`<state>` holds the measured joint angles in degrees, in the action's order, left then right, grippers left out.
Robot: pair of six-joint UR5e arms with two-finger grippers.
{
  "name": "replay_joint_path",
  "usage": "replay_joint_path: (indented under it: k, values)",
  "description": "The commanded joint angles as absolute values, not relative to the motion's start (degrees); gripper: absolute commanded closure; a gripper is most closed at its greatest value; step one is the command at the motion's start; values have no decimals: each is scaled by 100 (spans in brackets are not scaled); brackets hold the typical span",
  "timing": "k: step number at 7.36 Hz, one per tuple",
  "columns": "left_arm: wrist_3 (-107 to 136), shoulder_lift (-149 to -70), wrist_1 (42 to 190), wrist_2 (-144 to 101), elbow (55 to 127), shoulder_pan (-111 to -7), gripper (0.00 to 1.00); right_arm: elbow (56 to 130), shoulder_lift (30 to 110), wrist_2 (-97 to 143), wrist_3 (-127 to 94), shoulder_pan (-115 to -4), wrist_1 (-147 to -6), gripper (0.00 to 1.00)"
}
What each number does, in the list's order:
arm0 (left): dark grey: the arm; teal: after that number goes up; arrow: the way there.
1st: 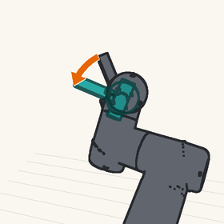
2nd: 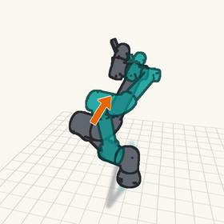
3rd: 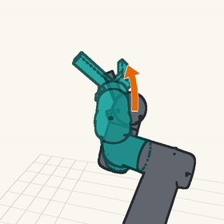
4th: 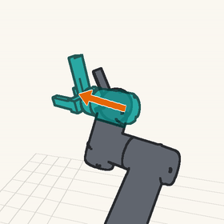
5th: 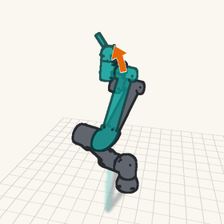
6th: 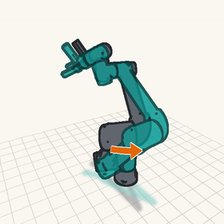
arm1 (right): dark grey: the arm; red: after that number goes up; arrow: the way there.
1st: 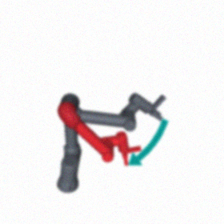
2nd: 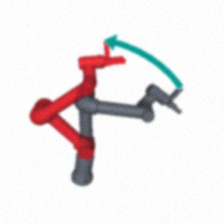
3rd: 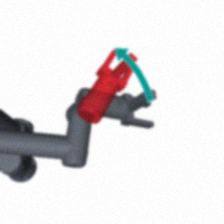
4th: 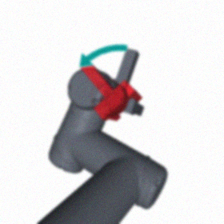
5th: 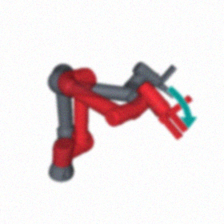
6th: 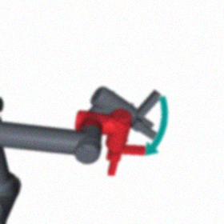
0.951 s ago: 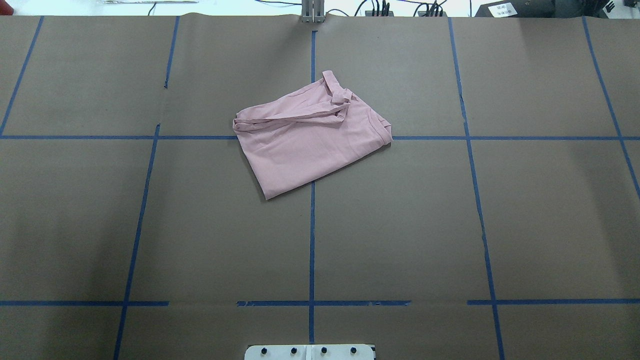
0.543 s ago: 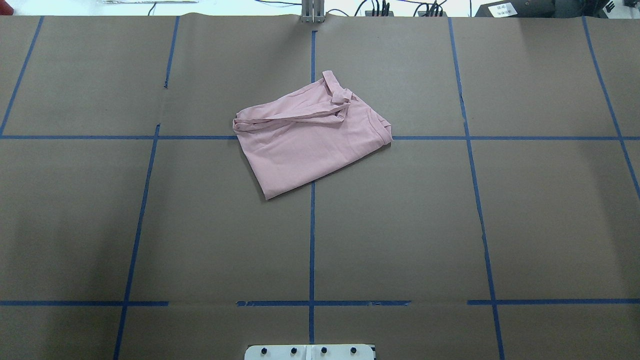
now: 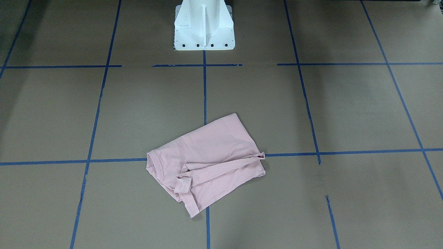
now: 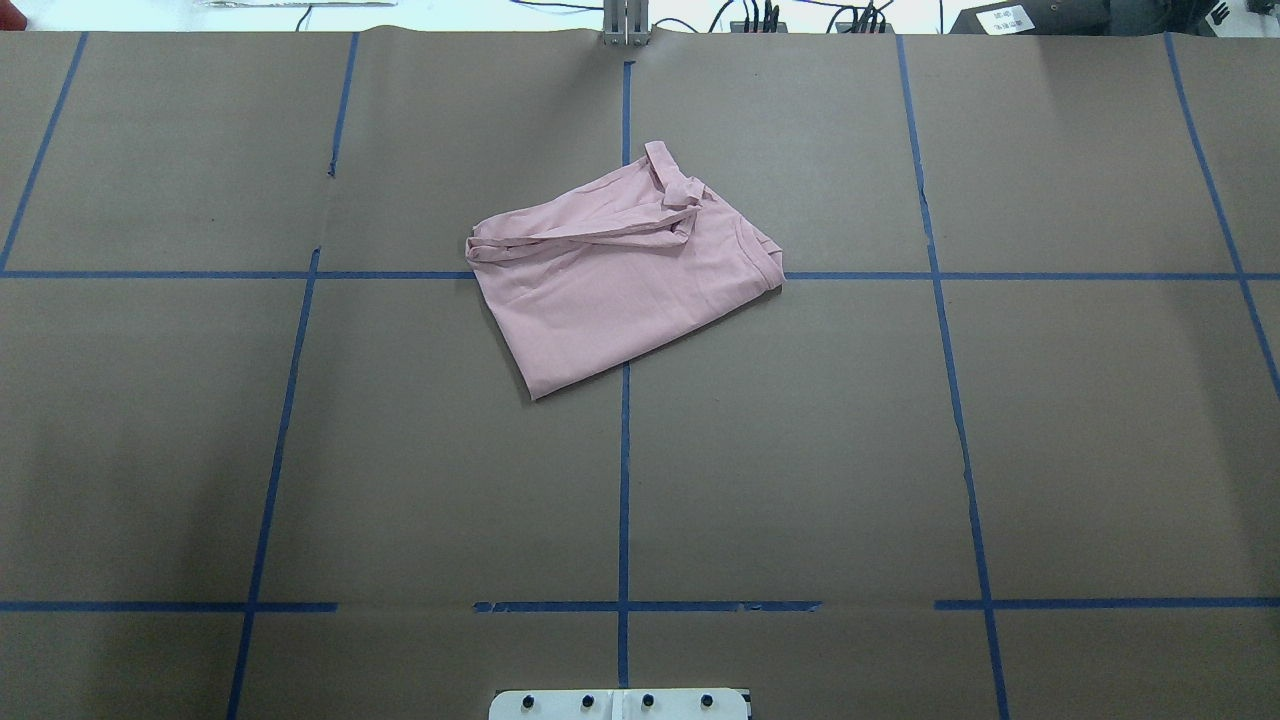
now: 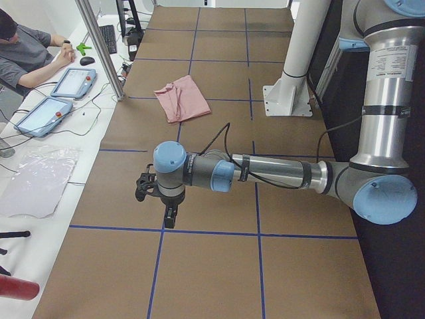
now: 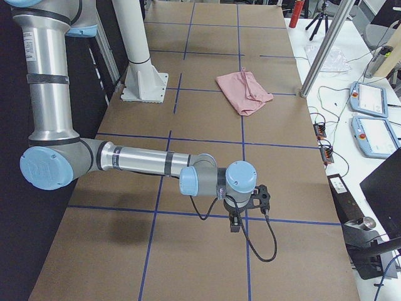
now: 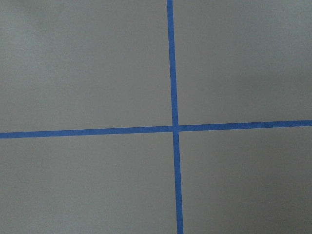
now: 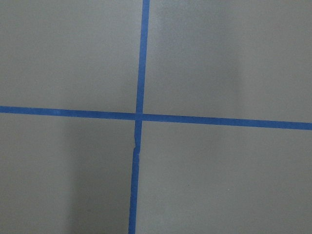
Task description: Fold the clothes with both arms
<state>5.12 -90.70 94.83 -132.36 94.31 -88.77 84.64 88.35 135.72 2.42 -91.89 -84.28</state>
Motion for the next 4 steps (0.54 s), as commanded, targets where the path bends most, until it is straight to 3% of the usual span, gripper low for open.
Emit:
replay_joint_path:
  k: [1, 4]
  values:
    - [519, -9070, 9483, -13236, 9431, -8877, 0, 8586, 8885, 13597, 237, -9193, -8507, 0]
    - [519, -9070, 9483, -13236, 9422, -8868, 0, 8710, 8921, 13597, 246, -9193, -8604, 0]
